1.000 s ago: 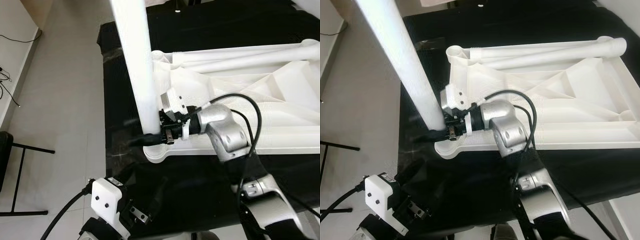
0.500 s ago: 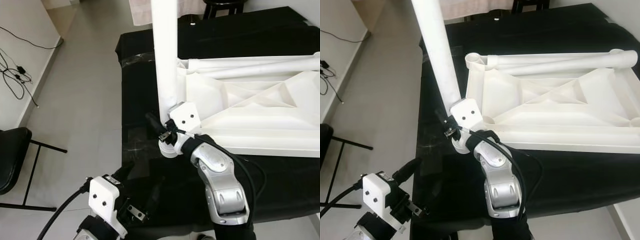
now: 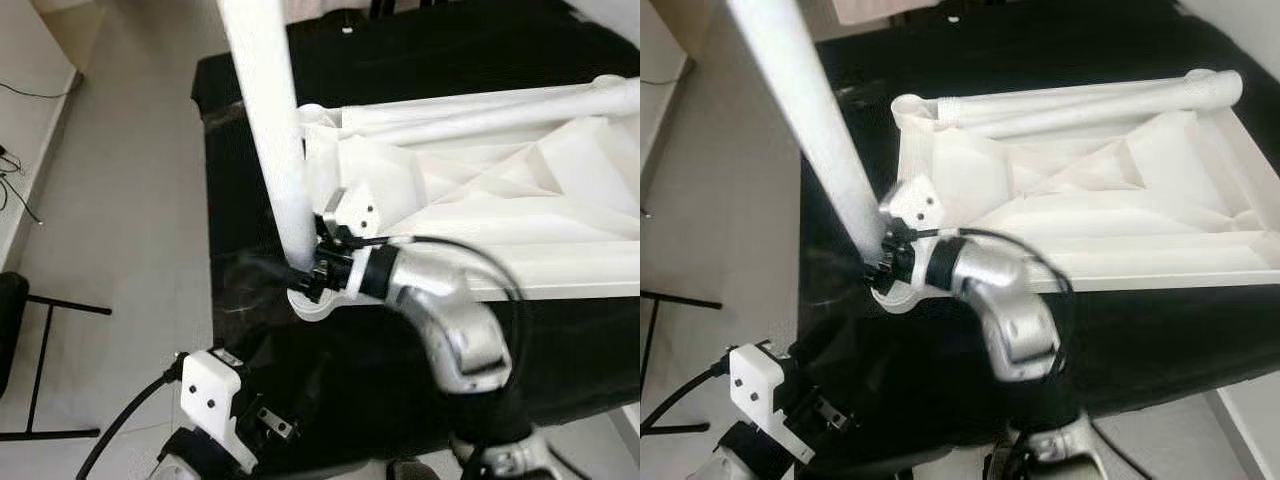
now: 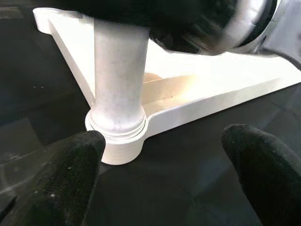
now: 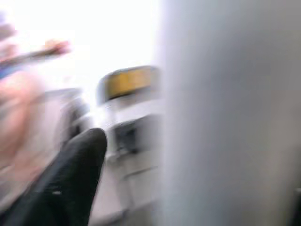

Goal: Building children table

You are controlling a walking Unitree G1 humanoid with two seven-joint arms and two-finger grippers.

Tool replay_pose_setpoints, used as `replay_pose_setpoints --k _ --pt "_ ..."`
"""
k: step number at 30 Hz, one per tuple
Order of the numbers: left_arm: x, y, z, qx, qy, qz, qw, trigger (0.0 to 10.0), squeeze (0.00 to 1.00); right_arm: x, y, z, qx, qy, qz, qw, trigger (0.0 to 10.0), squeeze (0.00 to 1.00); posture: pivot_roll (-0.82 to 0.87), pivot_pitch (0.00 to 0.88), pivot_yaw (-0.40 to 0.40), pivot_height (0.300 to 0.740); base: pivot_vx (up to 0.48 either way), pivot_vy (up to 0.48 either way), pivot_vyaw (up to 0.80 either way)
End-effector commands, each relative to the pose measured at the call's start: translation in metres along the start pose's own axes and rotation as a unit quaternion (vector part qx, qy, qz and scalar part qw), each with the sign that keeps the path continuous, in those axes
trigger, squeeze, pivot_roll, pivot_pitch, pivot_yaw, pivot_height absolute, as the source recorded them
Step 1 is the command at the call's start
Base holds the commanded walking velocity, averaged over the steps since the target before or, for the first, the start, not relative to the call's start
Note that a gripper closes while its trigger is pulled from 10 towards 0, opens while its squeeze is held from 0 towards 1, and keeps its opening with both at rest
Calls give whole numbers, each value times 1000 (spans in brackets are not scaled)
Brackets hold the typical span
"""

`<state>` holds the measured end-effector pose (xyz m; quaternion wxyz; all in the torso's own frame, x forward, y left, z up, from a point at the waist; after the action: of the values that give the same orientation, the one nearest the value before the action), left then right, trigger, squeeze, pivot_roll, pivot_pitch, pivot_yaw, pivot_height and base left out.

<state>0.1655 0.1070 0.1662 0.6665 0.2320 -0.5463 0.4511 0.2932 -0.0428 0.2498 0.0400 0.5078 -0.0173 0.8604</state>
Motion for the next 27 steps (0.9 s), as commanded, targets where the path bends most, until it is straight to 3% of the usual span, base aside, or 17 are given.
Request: replay_pose_setpoints --k 1,2,3,10,11,15,16,23,25,27 --pt "-3 4 -2 6 0 -13 1000 10000 0 1 -6 -7 54 -1 24 998 10000 847 3 277 89 740 0 0 0" --pt "-3 5 -1 7 0 -13 1000 10000 0 1 -5 -4 82 -5 27 996 10000 86 6 278 89 740 0 0 0" --pt "-2 5 -1 7 0 -13 1000 10000 0 0 -6 1 102 -1 25 994 10000 0 6 278 89 740 0 0 0" --pt "-2 6 1 7 0 -14 1000 10000 0 -5 -14 20 150 -14 30 988 10000 0 17 284 91 740 0 0 0" --pt "-2 6 1 7 1 -14 1000 10000 0 -6 -14 21 158 -19 35 987 4902 0 23 285 89 740 0 0 0" --pt "-2 6 2 6 1 -15 1000 10000 0 -6 -13 21 164 -23 38 985 4902 0 23 285 89 740 0 0 0" --pt "-2 5 2 7 1 -14 1000 10000 0 -7 -10 23 179 -28 41 983 0 0 22 285 86 740 0 0 0" --pt "-3 5 3 8 1 -13 1000 10000 0 -13 0 26 154 -26 36 987 0 0 14 282 82 740 0 0 0" --pt "-3 5 4 8 1 -13 1000 10000 0 -16 6 28 120 -23 28 992 0 0 13 282 81 740 0 0 0" --pt "-2 5 3 8 1 -12 1000 10000 0 -24 30 25 0 -25 -8 1000 0 0 23 290 78 740 0 0 0"
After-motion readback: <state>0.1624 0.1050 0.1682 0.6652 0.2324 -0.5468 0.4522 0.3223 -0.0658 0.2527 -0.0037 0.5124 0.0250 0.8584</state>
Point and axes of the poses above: a point about 5 cm out from each wrist's last joint towards the gripper, its own y axis pointing back from the gripper into the wrist, its own x axis along the axis of the wrist's last joint, z = x × y, the point moved 1 cm from there along -y, pointing out of the wrist towards the gripper, and after that the axes turned 12 degrees about y, right-handed, at the moved point
